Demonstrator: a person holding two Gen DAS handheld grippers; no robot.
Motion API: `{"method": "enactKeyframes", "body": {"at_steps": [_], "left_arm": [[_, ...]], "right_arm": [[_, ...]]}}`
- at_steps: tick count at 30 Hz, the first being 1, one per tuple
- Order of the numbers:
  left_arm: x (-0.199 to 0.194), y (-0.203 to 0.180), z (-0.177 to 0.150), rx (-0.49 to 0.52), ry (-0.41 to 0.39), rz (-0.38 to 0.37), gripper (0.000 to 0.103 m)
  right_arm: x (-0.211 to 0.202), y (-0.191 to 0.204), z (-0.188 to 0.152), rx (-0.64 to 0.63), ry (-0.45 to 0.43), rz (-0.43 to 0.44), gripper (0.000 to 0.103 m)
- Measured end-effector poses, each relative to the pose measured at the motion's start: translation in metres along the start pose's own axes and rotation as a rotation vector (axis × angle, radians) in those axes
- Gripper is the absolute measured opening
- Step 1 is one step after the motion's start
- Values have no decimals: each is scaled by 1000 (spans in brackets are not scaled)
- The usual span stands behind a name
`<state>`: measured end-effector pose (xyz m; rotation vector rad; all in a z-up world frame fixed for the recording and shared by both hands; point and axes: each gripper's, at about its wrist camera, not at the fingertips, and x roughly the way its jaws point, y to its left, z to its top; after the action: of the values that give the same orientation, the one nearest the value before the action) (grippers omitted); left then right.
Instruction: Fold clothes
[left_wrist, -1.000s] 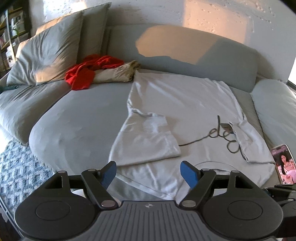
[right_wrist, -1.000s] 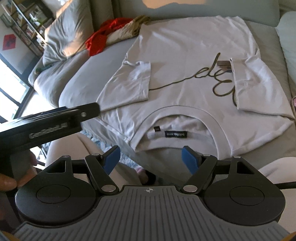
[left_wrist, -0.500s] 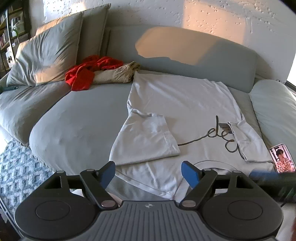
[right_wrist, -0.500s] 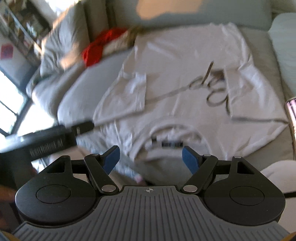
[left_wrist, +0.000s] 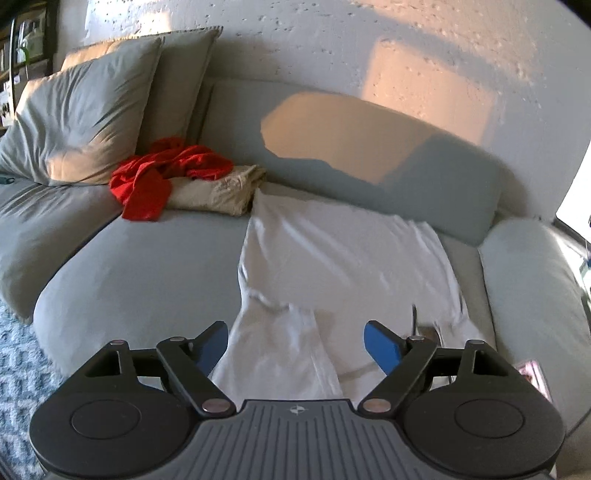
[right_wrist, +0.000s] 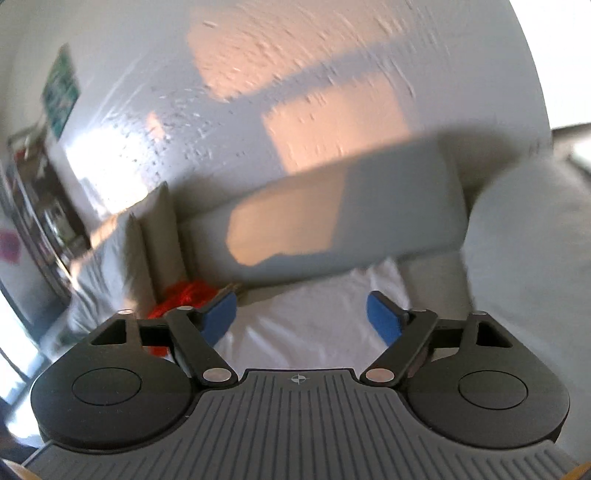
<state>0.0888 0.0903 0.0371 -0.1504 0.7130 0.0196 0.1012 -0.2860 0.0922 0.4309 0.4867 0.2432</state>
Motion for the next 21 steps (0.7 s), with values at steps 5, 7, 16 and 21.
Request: {"method": "enactKeyframes", "body": {"at_steps": [5, 7, 16, 21], "left_arm": [[47, 12, 48, 3, 4, -7, 74], [75, 18, 65, 15, 16, -16, 71], [243, 85, 97, -160, 74, -143, 55], [319, 113, 105, -319, 170, -234, 56]], "right_arm": [[38, -25, 46, 42, 57, -26, 84], [68, -35, 59, 54, 124, -27, 84], [220, -99, 44, 156, 333, -119, 65], [280, -128, 21, 231, 372, -122, 65]]}}
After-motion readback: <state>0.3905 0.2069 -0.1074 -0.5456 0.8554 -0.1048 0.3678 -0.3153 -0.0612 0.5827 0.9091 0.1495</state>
